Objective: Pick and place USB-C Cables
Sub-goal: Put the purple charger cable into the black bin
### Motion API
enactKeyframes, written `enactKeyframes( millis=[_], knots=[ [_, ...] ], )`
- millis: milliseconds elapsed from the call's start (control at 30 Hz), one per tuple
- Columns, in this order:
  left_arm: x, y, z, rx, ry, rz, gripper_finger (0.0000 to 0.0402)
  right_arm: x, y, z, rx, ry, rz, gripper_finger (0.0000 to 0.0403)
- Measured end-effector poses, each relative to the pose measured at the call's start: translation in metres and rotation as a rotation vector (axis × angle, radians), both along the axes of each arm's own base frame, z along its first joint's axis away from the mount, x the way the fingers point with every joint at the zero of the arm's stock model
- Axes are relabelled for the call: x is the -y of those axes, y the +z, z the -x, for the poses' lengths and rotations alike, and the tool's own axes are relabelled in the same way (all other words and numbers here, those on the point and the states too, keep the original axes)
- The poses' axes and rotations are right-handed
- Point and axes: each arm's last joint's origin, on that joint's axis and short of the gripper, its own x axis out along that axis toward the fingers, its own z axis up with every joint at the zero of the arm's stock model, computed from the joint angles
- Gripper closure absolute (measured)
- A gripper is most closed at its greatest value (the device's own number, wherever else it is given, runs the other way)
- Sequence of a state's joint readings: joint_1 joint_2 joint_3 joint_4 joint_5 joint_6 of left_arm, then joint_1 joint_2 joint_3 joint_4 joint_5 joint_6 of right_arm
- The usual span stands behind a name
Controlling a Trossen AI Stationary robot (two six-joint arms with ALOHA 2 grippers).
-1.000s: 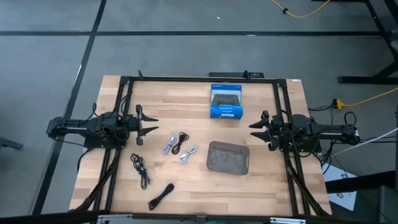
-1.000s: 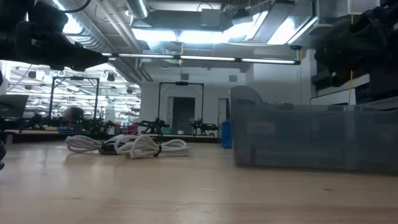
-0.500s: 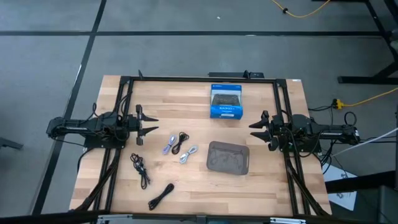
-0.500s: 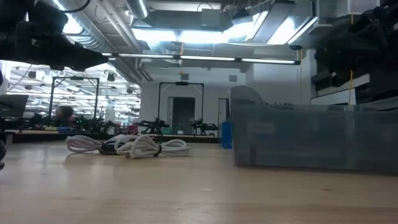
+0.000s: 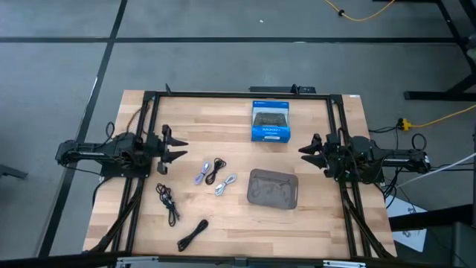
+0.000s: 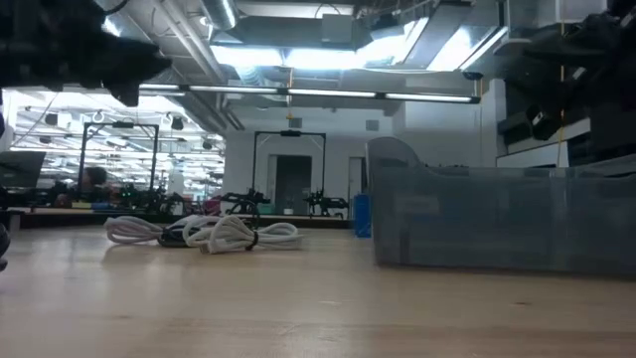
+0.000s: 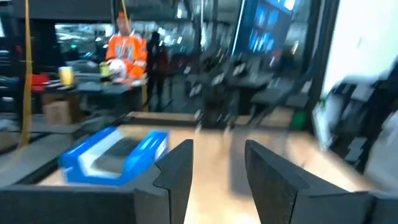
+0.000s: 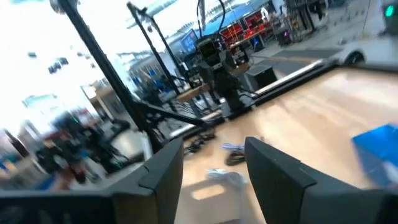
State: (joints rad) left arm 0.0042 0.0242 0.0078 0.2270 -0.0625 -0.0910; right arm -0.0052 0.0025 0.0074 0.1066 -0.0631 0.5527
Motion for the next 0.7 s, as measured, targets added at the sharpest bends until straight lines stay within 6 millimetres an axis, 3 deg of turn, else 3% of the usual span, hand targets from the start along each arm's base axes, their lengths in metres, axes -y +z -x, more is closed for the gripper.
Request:
enactKeyframes(
  millis=[200,400,500,700],
  knots=[
    [-0.003,0.015,0.005,0.16,0.102,0.001,0.0263,0.0,-0.001,0.0,-0.011,0.007,-0.072,0.0226],
    [-0.005,0.02,0.008,0.202,0.221,-0.075,0.0263,0.002,0.001,0.0,0.012,-0.039,-0.145,0.0226],
    [-0.005,0.02,0.007,0.195,0.215,-0.071,0.0263,0.003,0.002,0.0,0.016,-0.082,-0.162,0.0226],
    [-0.003,0.019,0.005,0.215,0.072,0.134,0.0263,0.008,0.002,0.001,0.031,-0.279,-0.102,0.0226]
  ],
)
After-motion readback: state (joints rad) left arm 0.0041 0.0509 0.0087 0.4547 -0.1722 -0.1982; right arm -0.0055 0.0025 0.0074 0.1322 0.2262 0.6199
